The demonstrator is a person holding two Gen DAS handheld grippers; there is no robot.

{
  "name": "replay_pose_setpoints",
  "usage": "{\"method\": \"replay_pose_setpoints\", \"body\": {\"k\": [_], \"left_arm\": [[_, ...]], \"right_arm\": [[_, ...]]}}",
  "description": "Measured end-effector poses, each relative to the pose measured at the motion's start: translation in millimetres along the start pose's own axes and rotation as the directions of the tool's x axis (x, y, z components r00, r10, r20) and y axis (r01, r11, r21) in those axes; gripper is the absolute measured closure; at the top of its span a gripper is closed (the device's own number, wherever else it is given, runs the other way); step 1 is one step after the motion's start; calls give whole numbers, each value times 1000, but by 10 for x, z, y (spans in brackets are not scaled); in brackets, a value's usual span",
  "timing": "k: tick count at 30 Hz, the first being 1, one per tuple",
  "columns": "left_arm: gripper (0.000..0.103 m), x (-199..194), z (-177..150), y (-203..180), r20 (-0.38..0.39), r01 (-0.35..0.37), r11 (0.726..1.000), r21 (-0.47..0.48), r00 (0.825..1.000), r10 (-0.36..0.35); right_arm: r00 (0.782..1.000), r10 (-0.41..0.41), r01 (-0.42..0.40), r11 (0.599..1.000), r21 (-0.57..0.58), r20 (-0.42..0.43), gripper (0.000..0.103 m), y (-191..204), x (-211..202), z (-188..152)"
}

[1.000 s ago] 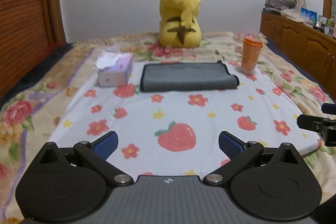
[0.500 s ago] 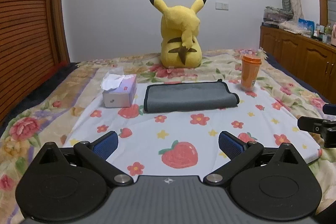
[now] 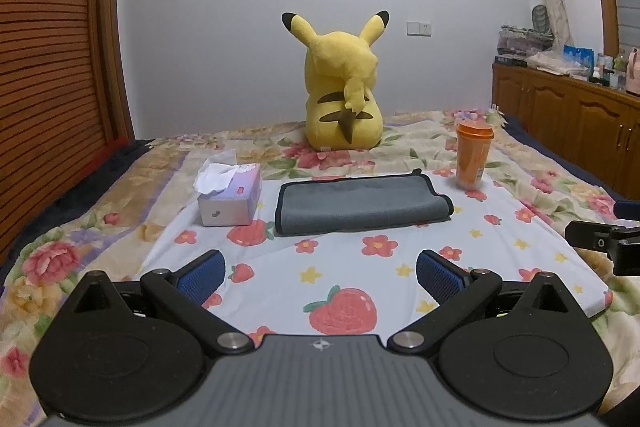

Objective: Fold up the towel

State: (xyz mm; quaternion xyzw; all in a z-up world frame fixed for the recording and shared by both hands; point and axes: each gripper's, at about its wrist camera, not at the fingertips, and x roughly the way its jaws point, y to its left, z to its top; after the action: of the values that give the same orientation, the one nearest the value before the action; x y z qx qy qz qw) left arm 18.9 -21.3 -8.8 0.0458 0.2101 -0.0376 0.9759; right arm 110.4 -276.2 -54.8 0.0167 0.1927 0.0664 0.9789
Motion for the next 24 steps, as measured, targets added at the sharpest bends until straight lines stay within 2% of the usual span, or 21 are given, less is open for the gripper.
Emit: {"method": "replay_pose_setpoints", "body": {"k": [24], "left_arm": [[0,-62,27,17,59,-13,1000,2,998,13]], "right_arm": [[996,-38,37,999,5,86,0,-40,-107,36]]}}
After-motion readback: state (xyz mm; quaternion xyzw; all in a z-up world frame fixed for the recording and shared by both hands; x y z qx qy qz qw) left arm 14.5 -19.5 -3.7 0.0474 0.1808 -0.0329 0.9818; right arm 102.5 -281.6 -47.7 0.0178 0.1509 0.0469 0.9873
